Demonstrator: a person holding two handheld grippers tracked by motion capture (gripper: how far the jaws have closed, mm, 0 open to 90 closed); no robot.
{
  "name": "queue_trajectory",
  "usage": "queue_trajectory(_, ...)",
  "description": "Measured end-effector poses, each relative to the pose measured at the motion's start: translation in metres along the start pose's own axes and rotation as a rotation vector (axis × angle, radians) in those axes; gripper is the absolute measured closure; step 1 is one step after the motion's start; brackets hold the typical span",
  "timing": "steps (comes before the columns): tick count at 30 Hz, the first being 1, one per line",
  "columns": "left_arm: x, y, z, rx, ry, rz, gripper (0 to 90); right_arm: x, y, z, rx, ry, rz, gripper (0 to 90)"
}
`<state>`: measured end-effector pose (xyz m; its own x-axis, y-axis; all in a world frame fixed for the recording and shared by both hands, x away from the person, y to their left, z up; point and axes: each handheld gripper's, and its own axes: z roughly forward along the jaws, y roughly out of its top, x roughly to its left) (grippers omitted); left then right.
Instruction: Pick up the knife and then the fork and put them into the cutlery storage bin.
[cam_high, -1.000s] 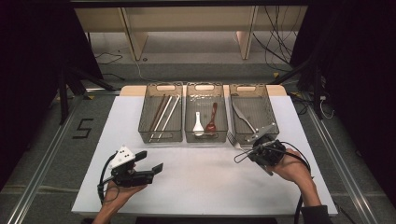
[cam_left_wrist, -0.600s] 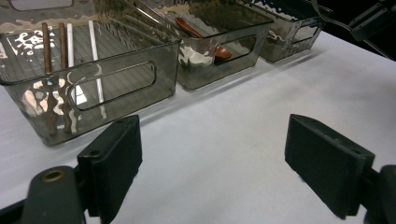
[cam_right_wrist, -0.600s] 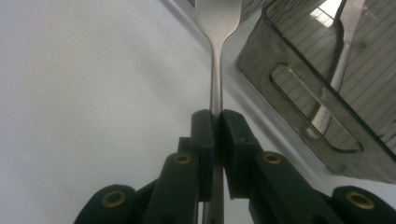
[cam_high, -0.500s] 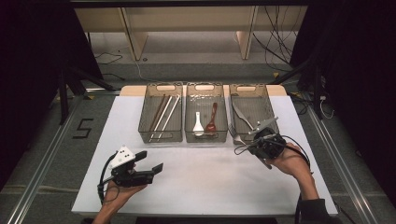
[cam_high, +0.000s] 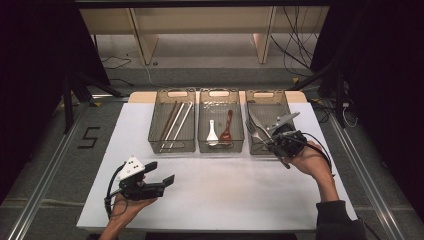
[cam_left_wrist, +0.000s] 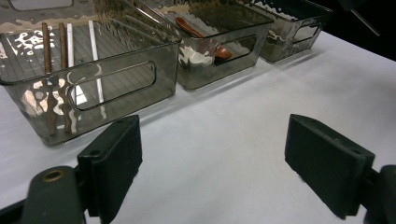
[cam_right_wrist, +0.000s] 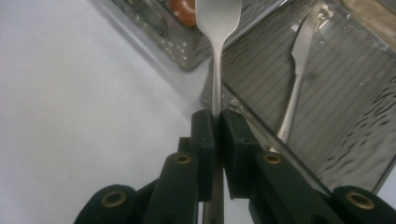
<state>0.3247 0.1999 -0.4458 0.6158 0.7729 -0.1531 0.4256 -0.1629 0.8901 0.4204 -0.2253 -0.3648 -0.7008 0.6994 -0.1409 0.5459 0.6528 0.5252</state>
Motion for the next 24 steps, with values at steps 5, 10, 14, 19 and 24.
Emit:
queue_trajectory(5, 0.000, 0.000, 0.000, 0.002, -0.001, 0.001, 18.5, -0.012, 0.009, 0.000, -0.009, -0.026, 0.020, 84.1)
queue_trajectory(10, 0.000, 0.000, 0.000, 0.001, 0.000, 0.001, 18.5, -0.024, 0.014, 0.004, -0.004, -0.047, 0.051, 84.1)
queue_trajectory(14, 0.000, 0.000, 0.000, 0.001, 0.001, 0.001, 18.5, -0.030, 0.019, 0.006, 0.003, -0.057, 0.066, 84.1)
queue_trajectory(19, 0.000, 0.000, 0.000, 0.000, 0.001, 0.001, 18.5, -0.041, 0.026, 0.010, 0.014, -0.079, 0.090, 84.1)
queue_trajectory(24, 0.000, 0.000, 0.000, -0.001, 0.001, -0.003, 18.5, -0.050, 0.033, 0.014, 0.015, -0.095, 0.114, 84.1)
